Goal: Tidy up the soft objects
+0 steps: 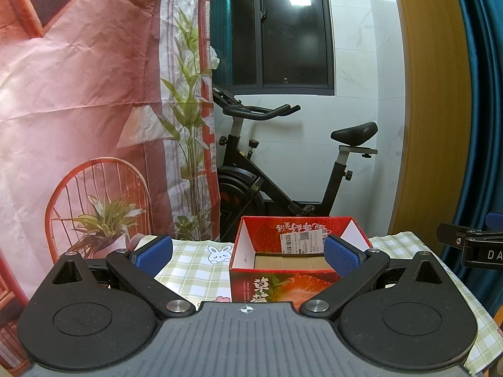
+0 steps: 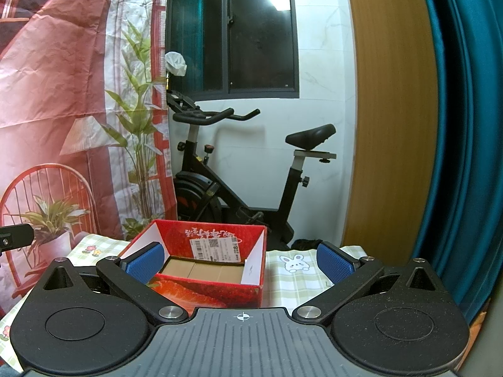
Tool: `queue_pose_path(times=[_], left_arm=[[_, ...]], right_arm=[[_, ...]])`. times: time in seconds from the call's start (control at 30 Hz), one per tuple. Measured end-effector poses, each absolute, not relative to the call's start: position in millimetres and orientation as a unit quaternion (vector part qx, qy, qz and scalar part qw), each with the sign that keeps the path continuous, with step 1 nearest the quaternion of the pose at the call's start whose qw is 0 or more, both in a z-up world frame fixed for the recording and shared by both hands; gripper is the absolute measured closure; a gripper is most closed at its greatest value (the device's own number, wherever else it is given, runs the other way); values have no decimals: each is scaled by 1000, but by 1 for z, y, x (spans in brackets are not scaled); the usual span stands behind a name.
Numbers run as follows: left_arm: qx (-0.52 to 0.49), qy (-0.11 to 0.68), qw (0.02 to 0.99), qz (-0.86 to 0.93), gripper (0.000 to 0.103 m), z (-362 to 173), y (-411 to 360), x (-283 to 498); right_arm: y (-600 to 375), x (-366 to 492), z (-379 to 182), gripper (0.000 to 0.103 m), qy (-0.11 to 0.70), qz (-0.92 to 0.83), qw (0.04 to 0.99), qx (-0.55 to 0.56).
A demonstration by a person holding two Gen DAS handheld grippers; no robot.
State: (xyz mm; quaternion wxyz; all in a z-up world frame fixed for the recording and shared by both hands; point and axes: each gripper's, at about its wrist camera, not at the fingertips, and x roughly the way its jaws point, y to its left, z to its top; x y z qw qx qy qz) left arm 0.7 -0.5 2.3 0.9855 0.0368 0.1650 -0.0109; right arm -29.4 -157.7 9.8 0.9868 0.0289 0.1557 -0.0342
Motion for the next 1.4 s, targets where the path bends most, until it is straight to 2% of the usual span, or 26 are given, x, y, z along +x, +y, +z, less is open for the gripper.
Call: queue_pose_path(times=[0.8,1.17,1.4], left_arm=[[42,161,986,-10,0,-4,0,2],[31,174,984,-15,0,-23,4,24],[31,201,979,-22,0,-51,5,53]], right_arm=[[-167,-33,8,0,145,-25,988,51],[-173,-6,-21,0,162,-29,984,65],[-171,14,-54,0,136,2,990,43]])
